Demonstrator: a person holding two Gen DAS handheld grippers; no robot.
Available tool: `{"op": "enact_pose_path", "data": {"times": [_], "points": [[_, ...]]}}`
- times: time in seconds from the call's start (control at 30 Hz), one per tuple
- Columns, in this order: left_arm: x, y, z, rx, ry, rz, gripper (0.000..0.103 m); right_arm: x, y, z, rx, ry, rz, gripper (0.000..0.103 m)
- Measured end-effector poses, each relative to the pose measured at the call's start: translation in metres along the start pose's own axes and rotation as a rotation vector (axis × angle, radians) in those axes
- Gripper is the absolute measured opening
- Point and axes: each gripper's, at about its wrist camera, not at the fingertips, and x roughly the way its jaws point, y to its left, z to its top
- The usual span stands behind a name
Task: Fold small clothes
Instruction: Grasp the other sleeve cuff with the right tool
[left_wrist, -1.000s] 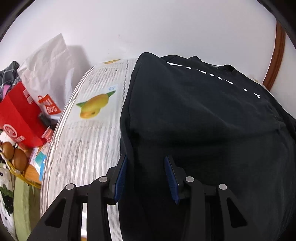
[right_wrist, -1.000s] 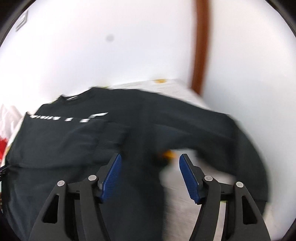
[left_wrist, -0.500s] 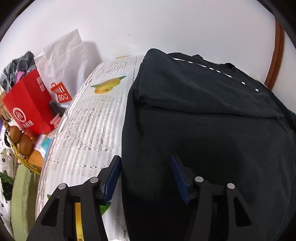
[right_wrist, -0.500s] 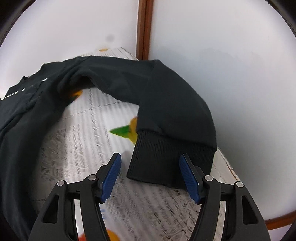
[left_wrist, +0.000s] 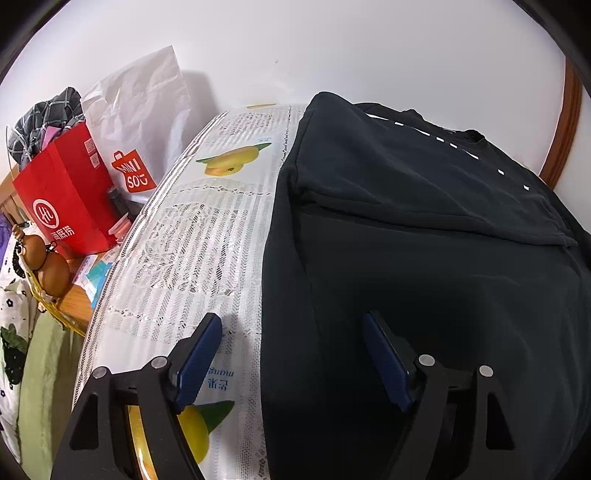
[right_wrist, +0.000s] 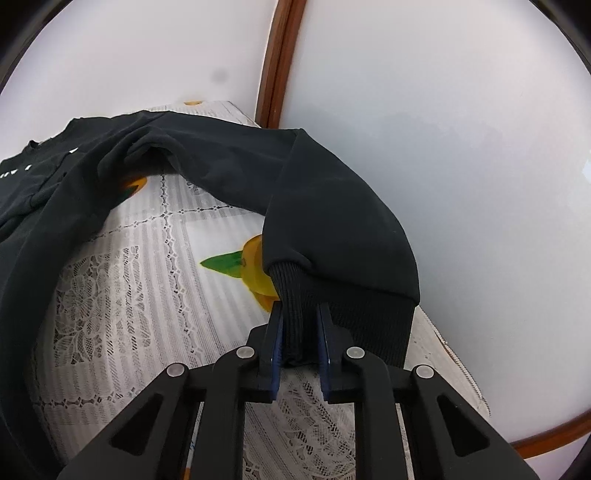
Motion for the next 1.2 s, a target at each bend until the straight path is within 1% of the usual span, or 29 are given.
{"op": "enact_pose_path", "data": {"times": [0.17,0.27,0.37,0.47,0.6,0.67,0.77,0.87,1.0,1.2], "points": [[0.0,0.0,0.0,-0.001,0.0,-0.001,0.078,0.0,0.003,-0.001,-0.015,0.0,-0.024,0.015],[0.0,0.0,0.0,-0.001,0.0,-0.002,0.078,-0.003,0.002,-0.002,-0.016,-0.005,-0.025,0.012],[0.0,0.0,0.0,-0.002,0.001,-0.003,0.079,-0.005,0.0,0.001,0.007,-0.012,-0.026,0.008],[0.001,0.0,0.0,-0.004,0.001,-0.005,0.079,-0.014,-0.003,0.008,0.047,-0.005,-0.03,0.007],[0.001,0.0,-0.001,-0.006,0.002,-0.002,0.08,-0.047,0.009,0.032,0.055,-0.076,0.004,0.007],[0.001,0.001,-0.001,-0.006,0.002,-0.003,0.08,-0.057,0.014,0.043,0.07,-0.083,0.033,0.007],[0.001,0.001,-0.001,-0.006,0.002,-0.004,0.081,-0.073,0.025,0.059,0.095,-0.099,0.108,0.007],[0.001,0.001,-0.001,-0.005,0.002,-0.002,0.081,-0.082,0.042,0.074,0.099,-0.106,0.126,0.007],[0.001,0.001,-0.001,-0.008,0.003,-0.005,0.081,-0.09,0.062,0.092,0.111,-0.109,0.175,0.007],[0.001,0.002,-0.001,-0.012,0.003,-0.007,0.082,-0.107,0.092,0.098,0.074,-0.137,0.216,0.007]]}}
